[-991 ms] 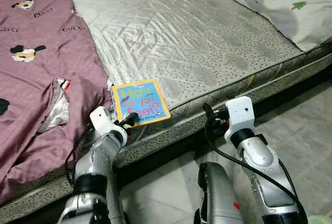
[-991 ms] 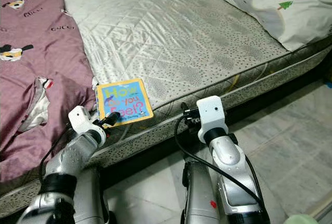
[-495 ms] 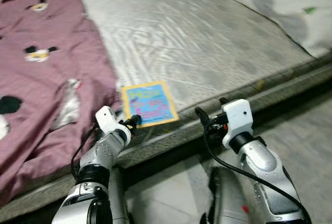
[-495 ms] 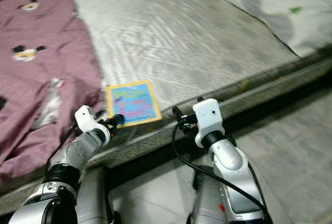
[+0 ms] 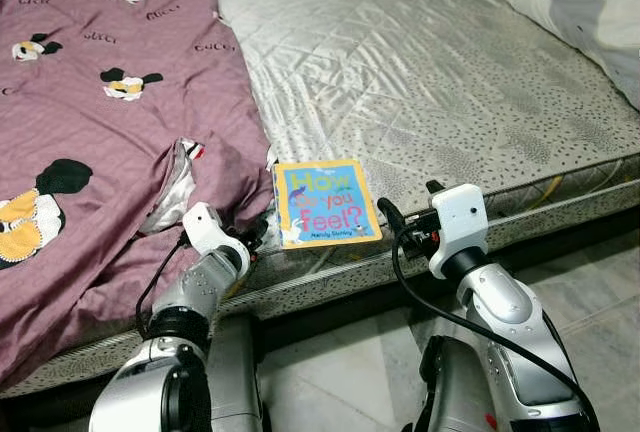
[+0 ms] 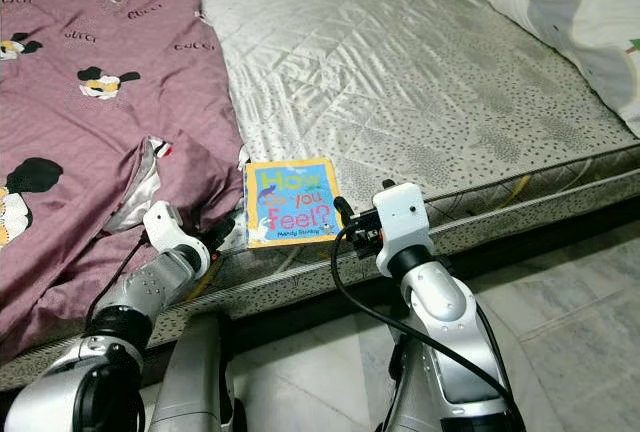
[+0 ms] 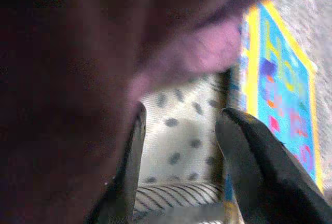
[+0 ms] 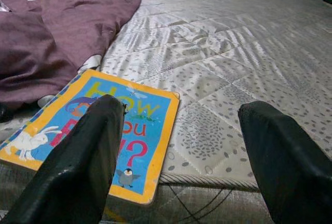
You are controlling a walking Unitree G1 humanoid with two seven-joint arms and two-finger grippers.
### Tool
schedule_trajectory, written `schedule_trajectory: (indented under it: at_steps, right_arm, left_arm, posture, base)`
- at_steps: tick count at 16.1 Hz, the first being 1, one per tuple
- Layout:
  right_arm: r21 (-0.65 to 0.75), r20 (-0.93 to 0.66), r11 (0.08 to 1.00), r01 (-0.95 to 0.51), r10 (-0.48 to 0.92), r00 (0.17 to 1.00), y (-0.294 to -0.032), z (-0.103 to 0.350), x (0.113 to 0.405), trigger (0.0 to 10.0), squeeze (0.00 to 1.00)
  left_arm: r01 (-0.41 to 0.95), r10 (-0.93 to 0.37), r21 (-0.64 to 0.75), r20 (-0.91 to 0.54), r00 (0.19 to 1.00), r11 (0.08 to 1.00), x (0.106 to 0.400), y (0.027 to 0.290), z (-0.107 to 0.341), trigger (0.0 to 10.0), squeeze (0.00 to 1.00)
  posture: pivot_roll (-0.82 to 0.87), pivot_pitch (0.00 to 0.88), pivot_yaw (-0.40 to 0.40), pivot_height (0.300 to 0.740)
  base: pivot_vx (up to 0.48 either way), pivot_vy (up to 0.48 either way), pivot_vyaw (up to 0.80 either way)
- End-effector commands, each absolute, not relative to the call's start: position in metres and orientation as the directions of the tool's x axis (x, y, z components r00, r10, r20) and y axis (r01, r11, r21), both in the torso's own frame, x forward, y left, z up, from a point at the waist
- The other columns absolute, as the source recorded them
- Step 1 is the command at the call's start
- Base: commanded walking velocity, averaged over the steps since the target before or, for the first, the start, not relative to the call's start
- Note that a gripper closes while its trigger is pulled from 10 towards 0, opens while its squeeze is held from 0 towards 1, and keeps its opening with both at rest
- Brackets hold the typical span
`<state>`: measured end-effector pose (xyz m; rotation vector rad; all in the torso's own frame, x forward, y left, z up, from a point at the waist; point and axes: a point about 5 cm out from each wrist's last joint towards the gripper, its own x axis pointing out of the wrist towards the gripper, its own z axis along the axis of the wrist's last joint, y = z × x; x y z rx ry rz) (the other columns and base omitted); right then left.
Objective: Clean up the room
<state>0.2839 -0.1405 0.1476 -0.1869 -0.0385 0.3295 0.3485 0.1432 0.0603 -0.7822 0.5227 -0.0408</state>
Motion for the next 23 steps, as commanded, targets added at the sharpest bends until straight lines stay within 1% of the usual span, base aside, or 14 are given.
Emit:
schedule_trajectory:
  at_steps: [1,3,5,6,8,10,11,12,13,14,15,16,18,23]
  right_arm:
    - [-0.195,0.008,0.93,-0.311,0.318,0.948,-0.141,0.149,0.285,10.0,0.0]
    - [-0.196,0.009,0.932,-0.306,0.314,0.949,-0.141,0.148,0.285,10.0,0.0]
    - [-0.198,0.009,0.932,-0.305,0.313,0.95,-0.142,0.148,0.284,10.0,0.0]
    - [-0.199,0.01,0.932,-0.304,0.312,0.95,-0.141,0.148,0.284,10.0,0.0]
    - [-0.203,0.01,0.931,-0.305,0.314,0.95,-0.141,0.148,0.284,10.0,0.0]
    - [-0.207,0.011,0.93,-0.304,0.313,0.95,-0.141,0.148,0.284,10.0,0.0]
    - [-0.211,0.011,0.93,-0.301,0.311,0.95,-0.142,0.149,0.284,10.0,0.0]
    - [-0.214,0.01,0.929,-0.3,0.31,0.951,-0.142,0.149,0.284,10.0,0.0]
    - [-0.217,0.01,0.929,-0.299,0.308,0.951,-0.142,0.149,0.284,10.0,0.0]
    - [-0.22,0.011,0.93,-0.296,0.306,0.952,-0.142,0.149,0.285,10.0,0.0]
    - [-0.221,0.011,0.93,-0.295,0.305,0.952,-0.142,0.15,0.285,10.0,0.0]
    - [-0.221,0.012,0.93,-0.295,0.305,0.952,-0.141,0.15,0.285,10.0,0.0]
    - [-0.229,0.01,0.928,-0.293,0.303,0.953,-0.141,0.15,0.285,10.0,0.0]
    - [-0.236,0.01,0.932,-0.275,0.286,0.958,-0.144,0.15,0.286,10.0,0.0]
  left_arm:
    - [-0.1,-0.275,-0.67,-0.431,0.86,0.736,0.35,0.137,0.062,10.0,0.0]
    - [-0.044,-0.314,-0.663,-0.41,0.856,0.747,0.352,0.131,0.066,10.0,0.0]
    - [0.012,-0.33,-0.617,-0.404,0.853,0.787,0.353,0.128,0.068,10.0,0.0]
    - [0.026,-0.366,-0.645,-0.4,0.84,0.764,0.352,0.122,0.067,10.0,1.0]
    - [0.031,-0.389,-0.642,-0.424,0.818,0.766,0.348,0.117,0.061,10.0,1.0]
    - [0.006,-0.366,-0.627,-0.447,0.816,0.779,0.347,0.12,0.057,10.0,1.0]
    - [0.007,-0.373,-0.64,-0.44,0.817,0.769,0.349,0.118,0.058,10.0,0.99]
    - [0.023,-0.392,-0.65,-0.429,0.814,0.76,0.35,0.115,0.06,10.0,0.33]
    - [0.042,-0.417,-0.666,-0.415,0.809,0.745,0.35,0.111,0.062,10.0,0.0]
    - [0.064,-0.436,-0.679,-0.392,0.81,0.731,0.351,0.107,0.064,4.6,0.0]
    - [0.064,-0.435,-0.697,-0.37,0.821,0.714,0.353,0.106,0.066,0.0,0.0]
    - [0.072,-0.449,-0.72,-0.348,0.823,0.69,0.354,0.105,0.068,0.0,0.0]
    - [0.066,-0.43,-0.722,-0.334,0.839,0.689,0.357,0.106,0.071,0.0,0.0]
    - [0.001,-0.296,-0.729,-0.277,0.914,0.685,0.371,0.117,0.089,0.0,0.0]
  posture:
    - [-0.13,0.091,0.034,0.51]
    - [-0.13,0.093,0.035,0.51]
    - [-0.13,0.093,0.035,0.51]
    - [-0.13,0.093,0.035,0.51]
    - [-0.13,0.095,0.036,0.51]
    - [-0.13,0.095,0.036,0.51]
    - [-0.13,0.095,0.036,0.51]
    - [-0.13,0.095,0.036,0.51]
    - [-0.13,0.095,0.036,0.51]
    - [-0.13,0.095,0.036,0.51]
    - [-0.13,0.095,0.036,0.51]
    - [-0.14,0.098,0.033,0.51]
    - [-0.15,0.099,0.033,0.51]
    - [-0.15,0.101,0.037,0.51]
  base:
    - [0.0,0.0,0.0]
    - [0.0,0.0,0.0]
    - [0.0,0.0,0.0]
    - [0.0,0.0,0.0]
    - [0.0,0.0,0.0]
    - [0.0,0.0,0.0]
    - [0.0,0.0,0.0]
    - [0.0,0.0,0.0]
    - [0.0,0.0,0.0]
    - [0.0,0.0,0.0]
    - [0.0,0.0,0.0]
    - [0.0,0.0,0.0]
    - [0.0,0.0,0.0]
    - [0.0,0.0,0.0]
